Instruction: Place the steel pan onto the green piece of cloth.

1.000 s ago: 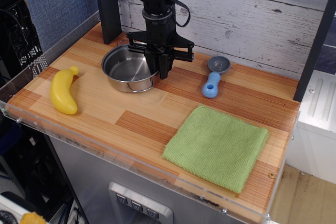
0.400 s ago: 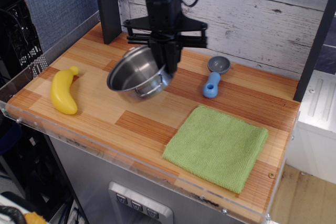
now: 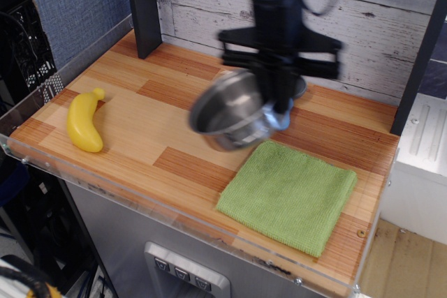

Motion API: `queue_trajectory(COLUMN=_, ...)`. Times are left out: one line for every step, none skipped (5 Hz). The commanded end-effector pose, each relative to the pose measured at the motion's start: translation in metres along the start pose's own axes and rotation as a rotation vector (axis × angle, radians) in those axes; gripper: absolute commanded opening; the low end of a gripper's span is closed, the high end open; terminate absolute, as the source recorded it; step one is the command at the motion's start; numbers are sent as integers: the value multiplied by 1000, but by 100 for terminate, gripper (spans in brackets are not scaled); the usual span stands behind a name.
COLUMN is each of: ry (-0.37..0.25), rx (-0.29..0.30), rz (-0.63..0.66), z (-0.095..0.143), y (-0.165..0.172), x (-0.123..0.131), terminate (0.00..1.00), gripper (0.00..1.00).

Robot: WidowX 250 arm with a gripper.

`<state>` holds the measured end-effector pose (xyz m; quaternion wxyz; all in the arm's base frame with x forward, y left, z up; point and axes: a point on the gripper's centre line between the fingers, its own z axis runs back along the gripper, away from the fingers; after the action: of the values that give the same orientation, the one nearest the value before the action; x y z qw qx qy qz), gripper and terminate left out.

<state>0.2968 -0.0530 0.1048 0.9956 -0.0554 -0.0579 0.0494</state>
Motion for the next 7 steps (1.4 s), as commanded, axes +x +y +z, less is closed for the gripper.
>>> queue_trajectory(ry=-91, rx=29, rz=-84, z=4, y=-34, x=4, terminate=0, gripper=0)
queue_trajectory(ry=-91, rx=25, rz=-40, z=-10, y=-23, x=-2, terminate=0, gripper=0)
queue_trajectory(ry=-83, rx=27, rz=-67, z=-22, y=-29, x=-15, terminate=0, gripper=0)
queue_trajectory(ry=-90, rx=22, rz=-80, z=-26, y=-28, x=-25, terminate=0, gripper=0)
queue_trajectory(ry=-87, rx=25, rz=-118, z=-30, y=-34, x=-26, terminate=0, gripper=0)
queue_trajectory(ry=-85, rx=8, rz=-127, z=-29, y=-34, x=-26, terminate=0, gripper=0)
queue_trajectory(ry=-101, rx=1, rz=-142, z=-27, y=-40, x=-21, terminate=0, gripper=100)
